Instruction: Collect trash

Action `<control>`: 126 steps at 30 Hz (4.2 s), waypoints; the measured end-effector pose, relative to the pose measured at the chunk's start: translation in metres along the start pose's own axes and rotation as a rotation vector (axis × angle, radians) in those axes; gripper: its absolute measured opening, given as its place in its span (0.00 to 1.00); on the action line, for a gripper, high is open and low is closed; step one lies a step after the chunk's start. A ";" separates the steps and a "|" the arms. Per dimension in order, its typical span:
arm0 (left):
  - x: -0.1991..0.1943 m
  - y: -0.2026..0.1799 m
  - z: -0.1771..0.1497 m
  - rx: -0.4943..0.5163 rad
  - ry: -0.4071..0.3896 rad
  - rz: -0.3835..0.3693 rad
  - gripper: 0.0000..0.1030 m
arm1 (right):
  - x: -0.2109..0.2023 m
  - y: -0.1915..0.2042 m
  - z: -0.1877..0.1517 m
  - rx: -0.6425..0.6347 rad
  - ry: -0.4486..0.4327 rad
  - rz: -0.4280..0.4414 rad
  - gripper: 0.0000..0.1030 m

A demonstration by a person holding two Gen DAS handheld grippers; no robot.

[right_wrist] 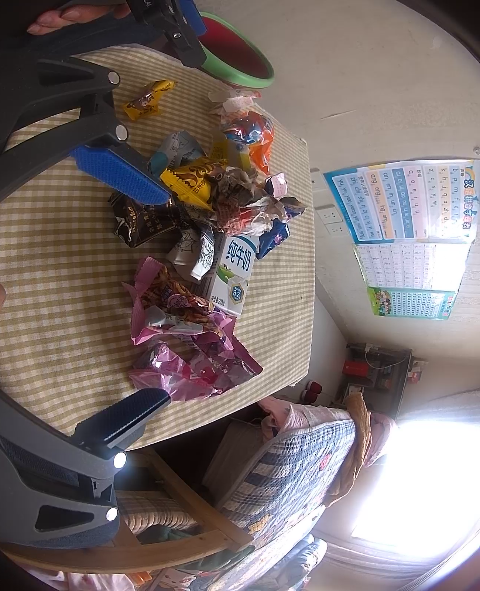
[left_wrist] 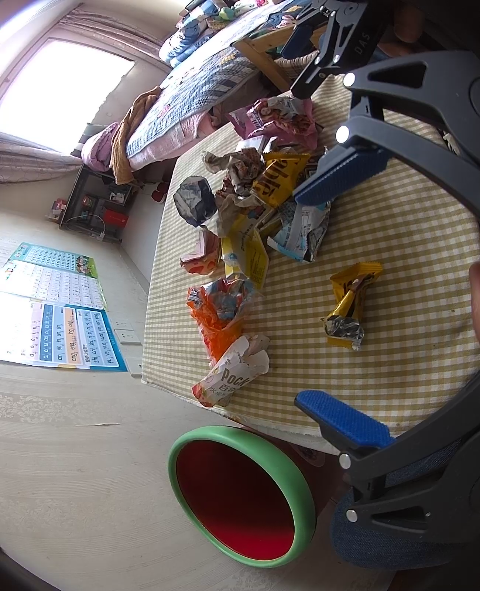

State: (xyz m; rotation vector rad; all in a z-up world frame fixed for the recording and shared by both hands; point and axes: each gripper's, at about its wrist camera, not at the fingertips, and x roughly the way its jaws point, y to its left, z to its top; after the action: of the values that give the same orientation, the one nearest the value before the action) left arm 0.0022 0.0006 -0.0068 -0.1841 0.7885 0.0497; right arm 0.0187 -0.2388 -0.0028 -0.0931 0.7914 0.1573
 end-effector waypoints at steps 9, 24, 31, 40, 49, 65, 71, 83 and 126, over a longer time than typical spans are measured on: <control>0.007 0.002 -0.001 -0.011 0.037 0.004 0.95 | 0.000 0.000 0.003 -0.001 0.000 0.007 0.93; 0.033 0.004 -0.006 -0.020 0.184 0.028 0.95 | 0.028 -0.018 0.013 0.065 0.085 0.023 0.93; 0.056 0.011 -0.009 -0.068 0.275 0.031 0.95 | 0.048 -0.023 0.015 0.072 0.132 0.030 0.93; 0.069 0.017 -0.014 -0.105 0.330 0.025 0.68 | 0.068 -0.023 0.015 0.070 0.181 0.050 0.67; 0.067 0.012 -0.017 -0.080 0.331 -0.018 0.27 | 0.063 -0.025 0.010 0.083 0.183 0.082 0.17; 0.034 -0.002 -0.002 -0.026 0.191 -0.054 0.21 | 0.016 -0.012 0.022 0.023 0.033 0.074 0.16; 0.019 -0.002 0.002 -0.021 0.151 -0.053 0.21 | 0.001 -0.001 0.029 -0.032 -0.024 0.081 0.17; -0.006 0.033 0.025 -0.067 0.071 -0.001 0.21 | -0.017 0.056 0.048 -0.152 -0.096 0.199 0.17; -0.026 0.268 0.037 -0.448 -0.085 0.238 0.23 | 0.079 0.361 0.086 -0.516 0.014 0.640 0.18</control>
State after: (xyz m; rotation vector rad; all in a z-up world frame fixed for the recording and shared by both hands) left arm -0.0206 0.2717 -0.0016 -0.5082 0.7024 0.4586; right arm 0.0704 0.1369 -0.0074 -0.3268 0.7581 0.9677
